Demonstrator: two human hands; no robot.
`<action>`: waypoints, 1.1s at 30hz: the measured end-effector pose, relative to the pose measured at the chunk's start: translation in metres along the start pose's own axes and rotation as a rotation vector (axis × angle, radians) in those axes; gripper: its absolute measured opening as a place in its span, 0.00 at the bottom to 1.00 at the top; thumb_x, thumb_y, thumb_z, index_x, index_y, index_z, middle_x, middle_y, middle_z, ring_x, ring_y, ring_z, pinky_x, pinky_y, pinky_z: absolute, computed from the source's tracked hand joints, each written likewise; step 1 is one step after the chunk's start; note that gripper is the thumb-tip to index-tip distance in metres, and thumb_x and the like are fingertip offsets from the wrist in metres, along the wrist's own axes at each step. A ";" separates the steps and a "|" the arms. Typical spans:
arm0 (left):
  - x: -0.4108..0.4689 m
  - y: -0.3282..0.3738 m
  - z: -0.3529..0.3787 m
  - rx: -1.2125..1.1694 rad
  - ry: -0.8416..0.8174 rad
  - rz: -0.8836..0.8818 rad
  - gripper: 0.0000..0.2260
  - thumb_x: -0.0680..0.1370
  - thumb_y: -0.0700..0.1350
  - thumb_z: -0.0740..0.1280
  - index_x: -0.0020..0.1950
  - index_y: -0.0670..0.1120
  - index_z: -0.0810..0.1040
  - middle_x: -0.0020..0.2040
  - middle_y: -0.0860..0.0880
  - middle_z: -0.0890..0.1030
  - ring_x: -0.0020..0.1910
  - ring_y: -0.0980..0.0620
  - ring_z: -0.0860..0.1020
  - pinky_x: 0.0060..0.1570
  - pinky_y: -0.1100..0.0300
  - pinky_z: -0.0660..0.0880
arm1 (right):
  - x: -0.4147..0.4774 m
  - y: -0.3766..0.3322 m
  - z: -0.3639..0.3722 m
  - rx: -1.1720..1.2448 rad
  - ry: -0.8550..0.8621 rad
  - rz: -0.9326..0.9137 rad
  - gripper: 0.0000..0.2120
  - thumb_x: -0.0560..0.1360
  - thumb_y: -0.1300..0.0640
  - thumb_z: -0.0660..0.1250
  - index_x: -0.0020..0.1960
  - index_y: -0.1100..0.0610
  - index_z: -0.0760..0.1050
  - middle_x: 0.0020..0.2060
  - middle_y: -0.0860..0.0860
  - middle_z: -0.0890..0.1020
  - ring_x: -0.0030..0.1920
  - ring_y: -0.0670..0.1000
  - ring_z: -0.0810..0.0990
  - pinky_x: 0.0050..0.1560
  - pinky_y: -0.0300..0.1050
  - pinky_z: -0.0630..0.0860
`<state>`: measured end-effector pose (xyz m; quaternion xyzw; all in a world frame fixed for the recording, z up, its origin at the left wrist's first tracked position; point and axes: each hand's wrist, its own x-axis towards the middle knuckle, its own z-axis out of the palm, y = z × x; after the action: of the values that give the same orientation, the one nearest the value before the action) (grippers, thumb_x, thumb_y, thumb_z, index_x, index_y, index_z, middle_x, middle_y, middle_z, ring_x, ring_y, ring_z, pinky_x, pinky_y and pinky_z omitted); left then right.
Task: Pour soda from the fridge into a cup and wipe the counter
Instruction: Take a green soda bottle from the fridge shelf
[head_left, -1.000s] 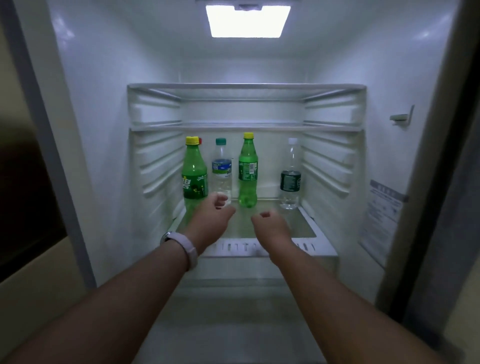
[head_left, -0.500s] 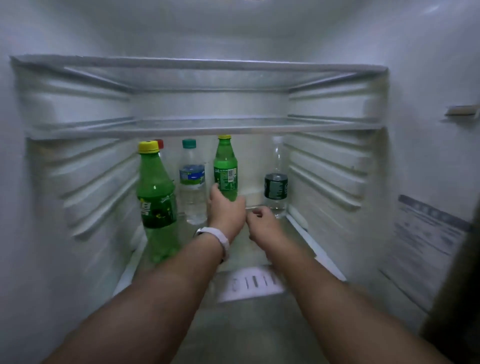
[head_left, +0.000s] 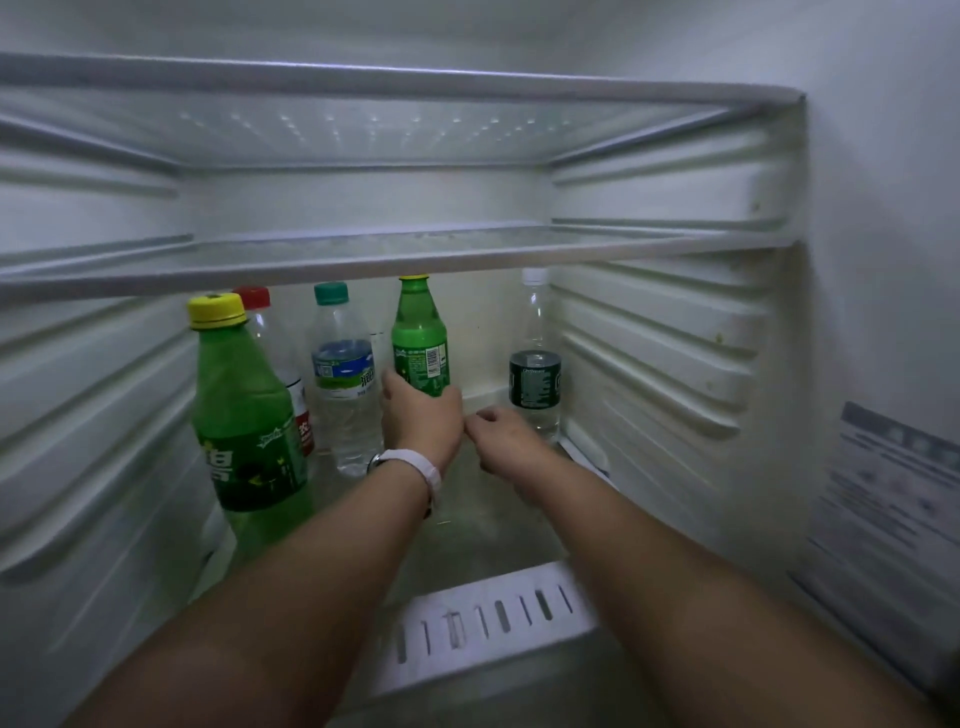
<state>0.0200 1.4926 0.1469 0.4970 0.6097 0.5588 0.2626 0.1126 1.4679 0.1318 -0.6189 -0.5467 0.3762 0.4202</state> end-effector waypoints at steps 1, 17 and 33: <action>0.002 0.000 0.000 0.004 -0.003 0.008 0.29 0.67 0.47 0.68 0.67 0.48 0.64 0.60 0.42 0.76 0.53 0.39 0.78 0.55 0.42 0.77 | 0.004 0.002 0.000 0.002 -0.005 0.009 0.17 0.73 0.44 0.61 0.53 0.55 0.76 0.43 0.51 0.78 0.42 0.51 0.76 0.48 0.51 0.79; -0.014 -0.005 -0.022 -0.144 -0.030 0.107 0.20 0.68 0.44 0.78 0.53 0.55 0.73 0.48 0.54 0.81 0.46 0.51 0.80 0.50 0.53 0.78 | 0.009 -0.002 -0.002 0.251 -0.065 0.082 0.16 0.80 0.45 0.60 0.62 0.53 0.73 0.56 0.52 0.77 0.56 0.53 0.76 0.57 0.51 0.77; -0.085 0.003 -0.062 -0.302 -0.123 0.107 0.21 0.68 0.41 0.78 0.55 0.54 0.75 0.47 0.56 0.82 0.47 0.55 0.81 0.47 0.56 0.79 | -0.045 0.003 -0.030 0.267 -0.337 0.160 0.23 0.79 0.39 0.61 0.59 0.58 0.76 0.56 0.61 0.82 0.58 0.59 0.82 0.63 0.53 0.77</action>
<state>-0.0019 1.3900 0.1446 0.5170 0.4741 0.6258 0.3410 0.1360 1.4197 0.1398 -0.5275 -0.5037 0.5753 0.3701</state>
